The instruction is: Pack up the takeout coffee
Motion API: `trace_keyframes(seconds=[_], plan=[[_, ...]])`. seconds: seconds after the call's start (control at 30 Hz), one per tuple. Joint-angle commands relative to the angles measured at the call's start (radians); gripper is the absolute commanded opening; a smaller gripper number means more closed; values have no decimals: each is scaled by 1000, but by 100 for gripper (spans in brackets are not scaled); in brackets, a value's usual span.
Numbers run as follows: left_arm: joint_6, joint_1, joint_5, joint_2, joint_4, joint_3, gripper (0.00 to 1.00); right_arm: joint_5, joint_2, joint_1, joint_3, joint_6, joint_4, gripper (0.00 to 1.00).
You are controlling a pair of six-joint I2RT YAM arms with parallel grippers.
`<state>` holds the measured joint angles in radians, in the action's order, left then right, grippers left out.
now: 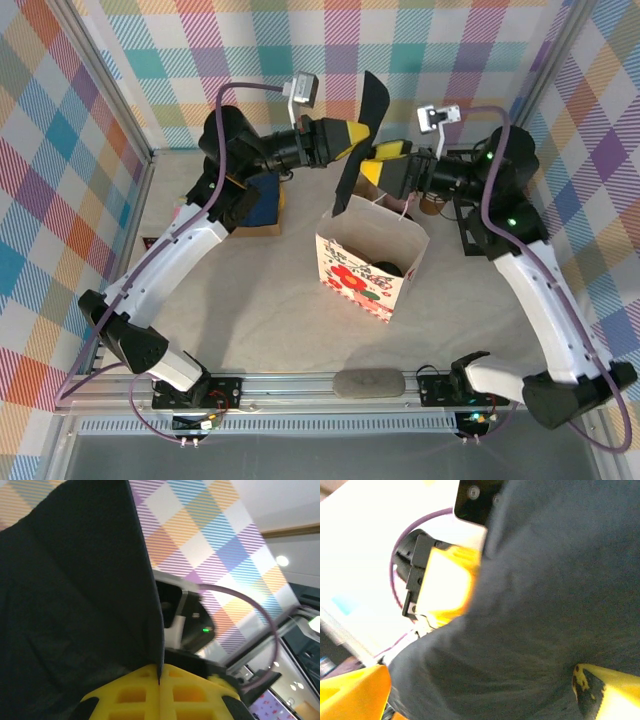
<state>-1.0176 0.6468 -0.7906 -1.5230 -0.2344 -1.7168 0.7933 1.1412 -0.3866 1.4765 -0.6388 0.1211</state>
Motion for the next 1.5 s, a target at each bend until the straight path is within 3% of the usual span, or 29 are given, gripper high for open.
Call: trace_keyframes(seconds=[0.0,0.13,0.27,0.43,0.83,1.23,1.47], plan=[[97,-19,70,60,115,33,0,-254,-121,-1,-10,187,328,97],[137,-16,137,87,161,72,0,-368,-251,-1,-64,237,390,97],[142,-13,137,88,130,131,0,-417,-316,-2,-83,267,432,97],[178,-10,151,81,162,172,0,-405,-330,-1,-102,269,434,95],[422,49,335,115,386,199,0,-379,-343,-1,-139,253,394,88],[449,89,384,91,394,291,0,-390,-368,-1,-163,257,394,85],[549,141,560,64,583,259,0,-390,-374,-1,-179,256,384,85]])
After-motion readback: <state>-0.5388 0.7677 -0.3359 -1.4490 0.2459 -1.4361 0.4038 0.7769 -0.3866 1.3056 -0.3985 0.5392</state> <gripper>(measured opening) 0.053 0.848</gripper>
